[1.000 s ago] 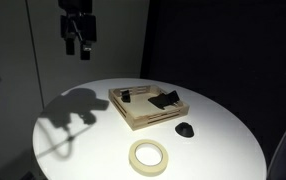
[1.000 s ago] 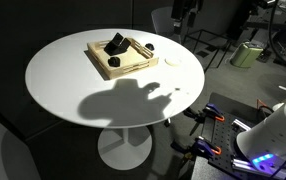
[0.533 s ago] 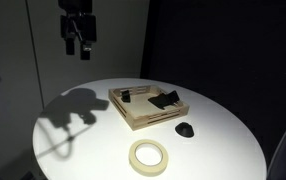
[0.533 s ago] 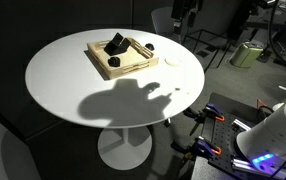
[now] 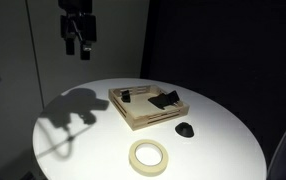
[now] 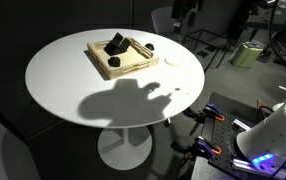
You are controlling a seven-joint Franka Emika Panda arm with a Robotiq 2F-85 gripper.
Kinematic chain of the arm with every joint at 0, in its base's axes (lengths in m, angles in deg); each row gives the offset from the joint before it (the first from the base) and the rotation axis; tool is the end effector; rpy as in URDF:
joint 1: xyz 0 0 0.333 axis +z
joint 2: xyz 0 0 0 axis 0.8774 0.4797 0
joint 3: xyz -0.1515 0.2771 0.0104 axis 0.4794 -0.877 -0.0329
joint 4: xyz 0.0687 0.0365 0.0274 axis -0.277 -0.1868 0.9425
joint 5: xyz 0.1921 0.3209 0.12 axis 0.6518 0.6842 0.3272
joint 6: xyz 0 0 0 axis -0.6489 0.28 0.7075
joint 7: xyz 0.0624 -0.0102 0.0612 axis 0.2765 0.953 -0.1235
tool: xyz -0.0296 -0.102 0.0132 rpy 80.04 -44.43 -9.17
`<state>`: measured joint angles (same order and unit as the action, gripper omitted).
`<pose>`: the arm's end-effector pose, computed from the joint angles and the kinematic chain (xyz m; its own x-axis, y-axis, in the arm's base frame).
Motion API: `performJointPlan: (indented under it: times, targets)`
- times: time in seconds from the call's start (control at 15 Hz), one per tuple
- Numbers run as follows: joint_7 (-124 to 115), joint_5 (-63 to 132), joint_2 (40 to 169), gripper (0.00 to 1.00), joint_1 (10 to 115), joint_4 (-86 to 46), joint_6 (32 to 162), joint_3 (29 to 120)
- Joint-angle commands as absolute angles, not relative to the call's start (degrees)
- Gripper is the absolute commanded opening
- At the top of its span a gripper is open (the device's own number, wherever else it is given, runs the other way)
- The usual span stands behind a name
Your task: Move the tray to the right slightly
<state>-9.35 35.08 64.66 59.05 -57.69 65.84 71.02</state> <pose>0.4222 -0.0237 0.5111 0.9774 -0.2048 -0.0526 -0.2026 -0.9782 0.0453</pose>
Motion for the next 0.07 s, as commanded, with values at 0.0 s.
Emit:
performJointPlan:
  times: [0.0]
  targets:
    - [-9.24, 35.17, 64.69, 1.00, 58.78, -57.56, 65.70, 70.80]
